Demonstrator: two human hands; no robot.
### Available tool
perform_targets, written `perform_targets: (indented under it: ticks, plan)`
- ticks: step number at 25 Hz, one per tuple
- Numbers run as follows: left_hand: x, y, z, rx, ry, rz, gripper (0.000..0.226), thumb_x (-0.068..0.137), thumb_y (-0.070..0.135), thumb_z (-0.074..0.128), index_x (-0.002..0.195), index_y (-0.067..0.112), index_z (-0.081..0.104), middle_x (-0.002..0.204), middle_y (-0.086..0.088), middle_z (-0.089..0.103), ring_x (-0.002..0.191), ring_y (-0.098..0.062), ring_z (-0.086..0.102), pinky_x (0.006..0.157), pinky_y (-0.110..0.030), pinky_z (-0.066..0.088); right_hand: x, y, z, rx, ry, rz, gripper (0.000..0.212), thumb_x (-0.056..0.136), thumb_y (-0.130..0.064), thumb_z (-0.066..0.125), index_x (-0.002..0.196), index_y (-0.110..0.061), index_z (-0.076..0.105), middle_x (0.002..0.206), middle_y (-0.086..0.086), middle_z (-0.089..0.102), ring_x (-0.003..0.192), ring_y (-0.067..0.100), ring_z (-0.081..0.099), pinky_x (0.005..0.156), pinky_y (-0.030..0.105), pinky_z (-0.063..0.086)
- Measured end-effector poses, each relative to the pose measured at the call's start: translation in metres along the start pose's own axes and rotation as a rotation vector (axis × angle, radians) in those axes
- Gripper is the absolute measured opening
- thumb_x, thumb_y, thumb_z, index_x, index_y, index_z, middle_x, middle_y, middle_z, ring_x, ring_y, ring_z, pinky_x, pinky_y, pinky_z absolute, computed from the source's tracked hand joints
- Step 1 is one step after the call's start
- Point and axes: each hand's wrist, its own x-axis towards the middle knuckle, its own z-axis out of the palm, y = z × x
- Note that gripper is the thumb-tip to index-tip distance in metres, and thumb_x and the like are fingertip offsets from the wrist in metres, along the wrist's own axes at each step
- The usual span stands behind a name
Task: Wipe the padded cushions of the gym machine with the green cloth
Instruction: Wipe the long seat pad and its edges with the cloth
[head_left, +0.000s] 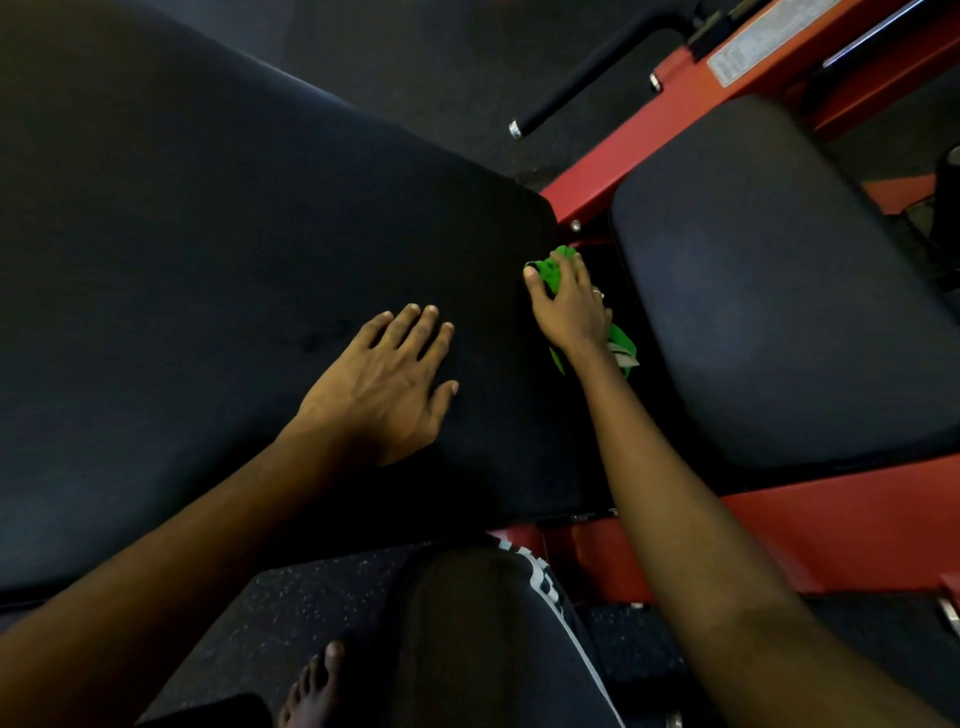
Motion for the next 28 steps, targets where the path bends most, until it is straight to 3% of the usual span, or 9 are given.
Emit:
perform_targets:
  ticks: [6, 10, 13, 19, 23, 28]
  plan:
    - [0.002, 0.001, -0.004, 0.013, -0.029, -0.002, 0.070, 0.103, 0.054, 0.006, 0.160, 0.016, -0.006, 0.168, -0.010, -0.007, 0.155, -0.023, -0.008, 0.125, -0.041, -0.005, -0.121, 0.002, 0.014, -0.069, 0.032, -0.227, 0.064, 0.098, -0.067, 0.036, 0.155, -0.040, 0.029, 0.169, -0.008, 0.013, 0.152, 0.022, 0.026, 0.117, 0.055, 0.027]
    - [0.001, 0.004, -0.008, 0.014, -0.045, -0.010, 0.070, 0.102, 0.054, 0.006, 0.160, 0.017, -0.007, 0.168, -0.008, -0.008, 0.155, -0.022, -0.008, 0.126, -0.042, -0.004, -0.066, -0.004, 0.010, -0.071, 0.010, -0.296, 0.066, 0.099, -0.066, 0.037, 0.157, -0.037, 0.027, 0.170, -0.005, 0.011, 0.156, 0.023, 0.014, 0.123, 0.056, 0.019]
    - [0.000, 0.004, -0.009, 0.025, -0.056, -0.014, 0.070, 0.102, 0.055, 0.004, 0.160, 0.018, -0.008, 0.168, -0.006, -0.008, 0.155, -0.021, -0.009, 0.125, -0.041, -0.004, -0.048, -0.009, 0.010, -0.053, -0.039, -0.263, 0.070, 0.096, -0.071, 0.036, 0.158, -0.039, 0.023, 0.170, -0.006, 0.007, 0.156, 0.025, 0.012, 0.123, 0.057, 0.017]
    - [0.000, 0.004, -0.005, 0.039, -0.040, -0.030, 0.075, 0.095, 0.056, -0.006, 0.160, 0.018, -0.008, 0.168, -0.007, -0.007, 0.155, -0.021, -0.009, 0.124, -0.040, -0.006, -0.154, 0.016, 0.011, -0.014, 0.018, -0.126, 0.069, 0.097, -0.071, 0.033, 0.158, -0.040, 0.022, 0.170, -0.007, 0.009, 0.156, 0.021, 0.014, 0.123, 0.051, 0.020]
    - [-0.001, 0.004, -0.005, 0.035, -0.030, -0.021, 0.071, 0.099, 0.054, -0.005, 0.160, 0.018, -0.008, 0.168, -0.007, -0.008, 0.155, -0.021, -0.009, 0.123, -0.040, -0.006, -0.077, 0.005, 0.012, 0.018, 0.054, 0.064, 0.068, 0.099, -0.066, 0.035, 0.158, -0.031, 0.027, 0.170, 0.000, 0.013, 0.154, 0.028, 0.019, 0.120, 0.056, 0.020]
    - [-0.001, 0.004, -0.005, 0.025, -0.042, -0.020, 0.070, 0.101, 0.054, 0.003, 0.160, 0.018, -0.008, 0.168, -0.007, -0.009, 0.155, -0.021, -0.010, 0.125, -0.040, -0.005, 0.010, -0.020, 0.007, 0.004, -0.016, 0.001, 0.071, 0.099, -0.067, 0.033, 0.160, -0.031, 0.023, 0.170, 0.001, 0.008, 0.154, 0.031, 0.019, 0.120, 0.060, 0.017]
